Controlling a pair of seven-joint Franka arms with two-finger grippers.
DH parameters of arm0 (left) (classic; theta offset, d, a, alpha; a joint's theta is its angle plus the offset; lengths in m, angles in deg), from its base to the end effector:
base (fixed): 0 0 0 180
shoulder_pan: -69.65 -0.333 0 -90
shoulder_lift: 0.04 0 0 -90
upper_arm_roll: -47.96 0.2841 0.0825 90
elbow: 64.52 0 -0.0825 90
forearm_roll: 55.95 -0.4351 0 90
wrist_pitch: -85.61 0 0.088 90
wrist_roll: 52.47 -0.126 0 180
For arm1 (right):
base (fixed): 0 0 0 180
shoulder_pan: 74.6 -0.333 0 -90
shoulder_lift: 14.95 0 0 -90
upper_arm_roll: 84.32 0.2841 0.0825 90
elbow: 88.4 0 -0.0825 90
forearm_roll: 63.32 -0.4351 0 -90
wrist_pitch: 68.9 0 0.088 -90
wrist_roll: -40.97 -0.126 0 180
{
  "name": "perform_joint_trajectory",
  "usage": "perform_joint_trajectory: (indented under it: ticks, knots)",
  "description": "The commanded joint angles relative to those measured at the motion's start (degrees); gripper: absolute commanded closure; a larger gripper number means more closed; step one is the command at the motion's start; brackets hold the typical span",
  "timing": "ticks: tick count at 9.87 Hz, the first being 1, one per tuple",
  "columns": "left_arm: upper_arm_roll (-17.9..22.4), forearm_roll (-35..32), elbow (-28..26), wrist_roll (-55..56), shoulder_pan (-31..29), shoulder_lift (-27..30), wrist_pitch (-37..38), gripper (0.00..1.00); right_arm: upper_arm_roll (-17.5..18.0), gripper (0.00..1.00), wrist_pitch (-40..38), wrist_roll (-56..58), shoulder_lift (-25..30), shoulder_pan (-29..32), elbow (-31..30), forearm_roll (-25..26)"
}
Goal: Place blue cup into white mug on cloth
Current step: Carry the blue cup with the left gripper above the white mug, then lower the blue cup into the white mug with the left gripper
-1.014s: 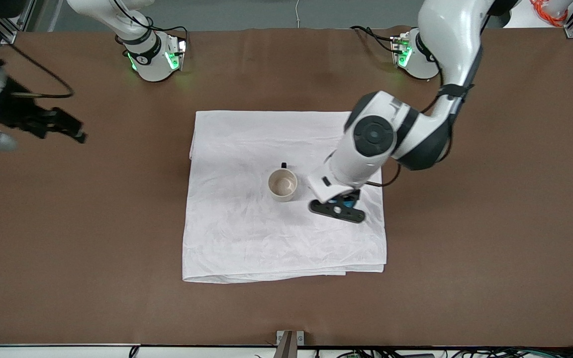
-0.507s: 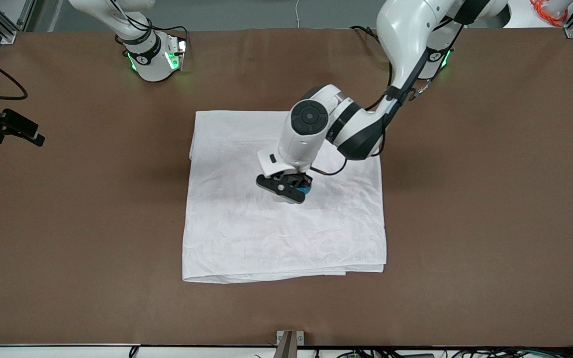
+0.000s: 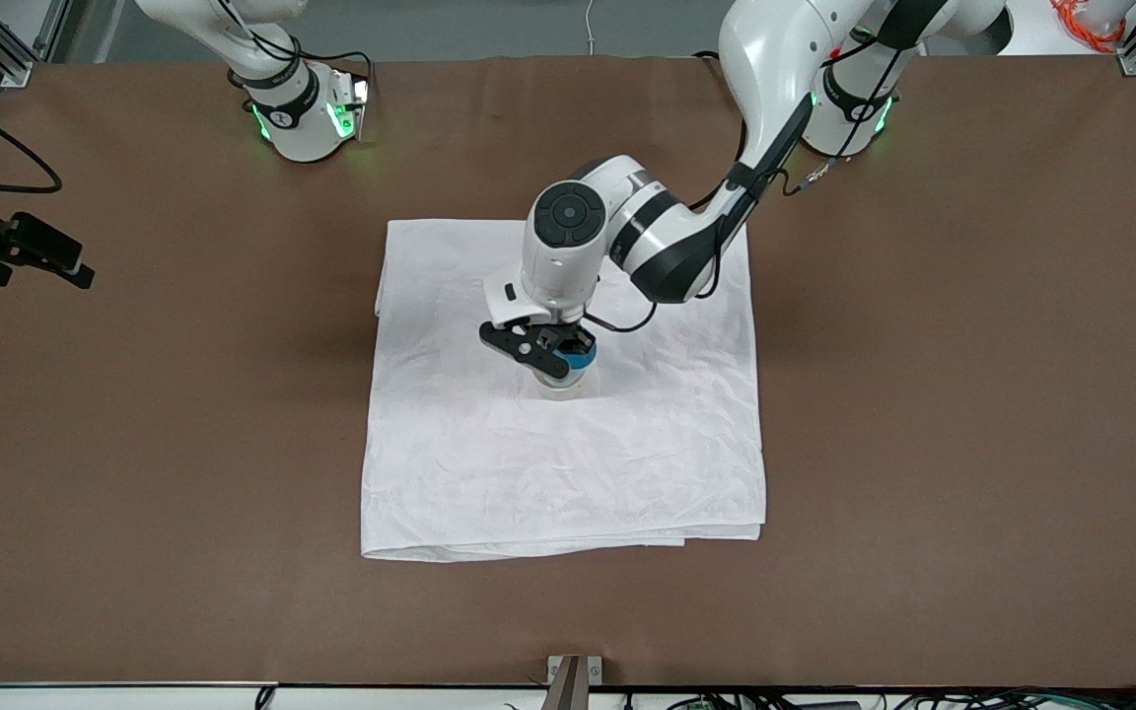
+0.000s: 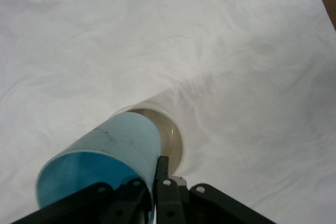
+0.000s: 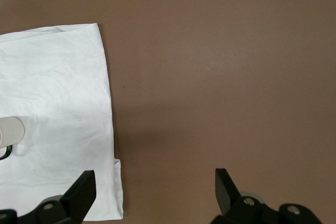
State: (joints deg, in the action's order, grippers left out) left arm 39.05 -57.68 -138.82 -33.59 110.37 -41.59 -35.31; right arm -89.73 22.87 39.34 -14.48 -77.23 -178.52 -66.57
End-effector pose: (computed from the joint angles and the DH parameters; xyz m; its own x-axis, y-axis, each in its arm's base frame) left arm 0.5218 -0.5757 0.2626 0.8738 -0.4819 0.0657 -0.4863 -0.8678 0.1023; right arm 0.6070 -0.0227 0.5804 0.9963 -0.0786 0.0353 -0.0764 -0.9954 -0.0585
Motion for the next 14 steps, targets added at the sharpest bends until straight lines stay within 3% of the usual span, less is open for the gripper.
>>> perform_joint_trajectory:
  ticks: [1, 2, 6, 7, 9, 12, 14]
  knots:
    - [0.65, -1.08, 1.34, -1.05, 0.68, -0.99, 1.03, 1.0, 1.44, 0.0, -0.1, 0.58, 0.58, 1.66, 0.21, 0.44]
    - [0.65, -1.16, 1.43, -1.31, 1.03, -1.25, 1.03, 1.0, 3.02, 0.0, -0.1, 0.31, 0.58, 2.37, 0.21, 0.44]
    - [0.65, -1.17, 1.52, -5.0, 0.85, -3.1, 0.24, 1.0, 3.39, 0.0, -0.1, 0.13, 0.41, 2.55, 1.18, 0.44]
    - [0.65, -1.17, 1.52, -5.0, 0.94, -3.36, 0.24, 0.94, 3.47, 0.0, -0.1, 0.13, 0.41, 2.55, 1.18, 0.44]
    - [0.74, -1.17, 1.52, -5.0, 0.77, -4.06, -0.19, 0.75, 3.47, 0.0, -0.1, 0.48, 0.41, 3.86, 1.27, 0.35]
    - [0.65, -1.08, 1.52, -5.53, 0.15, -3.11, -0.37, 0.63, 4.7, 0.0, 0.08, 0.84, 0.32, 4.13, 1.09, 1.39]
    - [0.65, -1.08, 1.52, -5.62, -1.42, -0.39, 1.72, 0.61, 4.7, 0.0, -0.01, 1.88, 0.23, 4.04, 1.0, 1.75]
